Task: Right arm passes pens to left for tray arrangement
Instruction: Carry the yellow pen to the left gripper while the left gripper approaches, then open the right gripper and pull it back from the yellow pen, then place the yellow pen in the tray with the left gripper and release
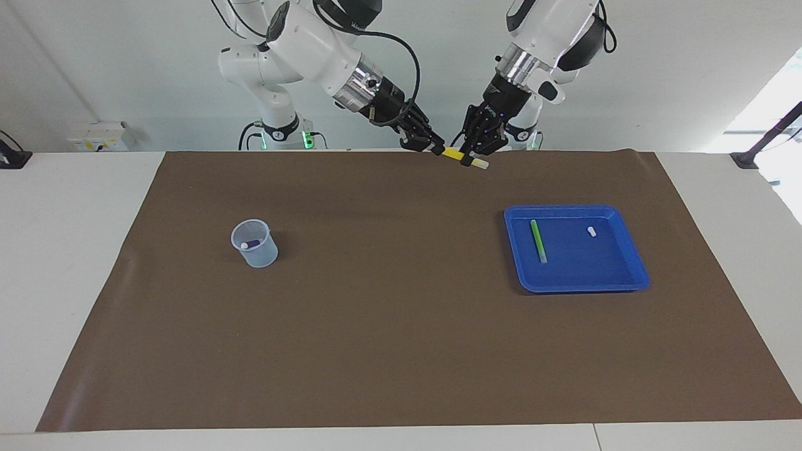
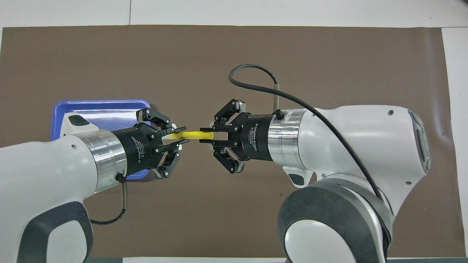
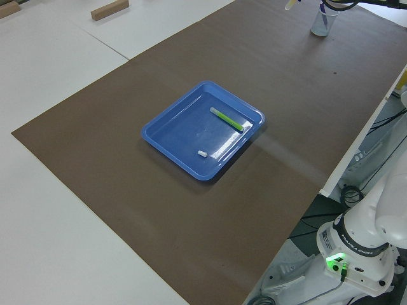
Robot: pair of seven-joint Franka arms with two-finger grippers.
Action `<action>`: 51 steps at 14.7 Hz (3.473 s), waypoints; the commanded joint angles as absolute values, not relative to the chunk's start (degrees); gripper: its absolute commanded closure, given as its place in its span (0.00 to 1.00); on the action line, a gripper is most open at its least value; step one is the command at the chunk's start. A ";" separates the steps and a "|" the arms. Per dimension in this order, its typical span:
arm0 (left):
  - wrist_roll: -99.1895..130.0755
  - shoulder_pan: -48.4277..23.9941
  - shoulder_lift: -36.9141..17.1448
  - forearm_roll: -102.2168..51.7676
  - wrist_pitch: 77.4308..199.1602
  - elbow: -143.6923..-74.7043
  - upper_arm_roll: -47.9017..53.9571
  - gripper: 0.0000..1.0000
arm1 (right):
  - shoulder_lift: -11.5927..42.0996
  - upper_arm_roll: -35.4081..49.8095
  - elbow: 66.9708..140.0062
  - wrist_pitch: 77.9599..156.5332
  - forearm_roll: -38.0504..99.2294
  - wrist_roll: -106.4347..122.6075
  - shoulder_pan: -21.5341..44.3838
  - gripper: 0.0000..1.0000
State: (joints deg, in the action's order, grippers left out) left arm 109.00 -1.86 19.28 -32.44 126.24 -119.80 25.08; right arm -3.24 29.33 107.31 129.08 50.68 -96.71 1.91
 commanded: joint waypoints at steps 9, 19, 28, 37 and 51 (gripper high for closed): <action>106.54 1.14 19.86 -31.20 125.25 -119.62 24.96 1.00 | -3.60 27.96 106.00 127.63 43.63 -96.24 0.79 0.00; 43.31 21.95 13.89 -31.20 113.38 -124.09 24.61 1.00 | -5.80 12.67 107.23 101.09 18.40 -50.32 0.70 0.00; 8.37 25.14 -1.83 -7.32 119.08 -123.93 24.70 1.00 | -2.38 0.98 109.50 104.75 -0.35 -11.55 0.70 0.00; 3.78 24.00 -10.46 1.85 126.56 -124.10 24.70 1.00 | 0.26 -0.62 119.26 120.04 -0.44 -3.79 0.62 0.00; 4.13 24.70 -9.93 1.50 115.70 -117.18 24.79 0.00 | 1.14 0.26 123.93 127.88 -2.46 1.15 1.23 0.13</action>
State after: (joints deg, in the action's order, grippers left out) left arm 4.24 24.52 -9.94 0.74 121.48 -121.50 24.76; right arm 2.31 -0.19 122.46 126.71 -1.48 0.50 1.32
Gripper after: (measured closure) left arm 0.000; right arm 0.123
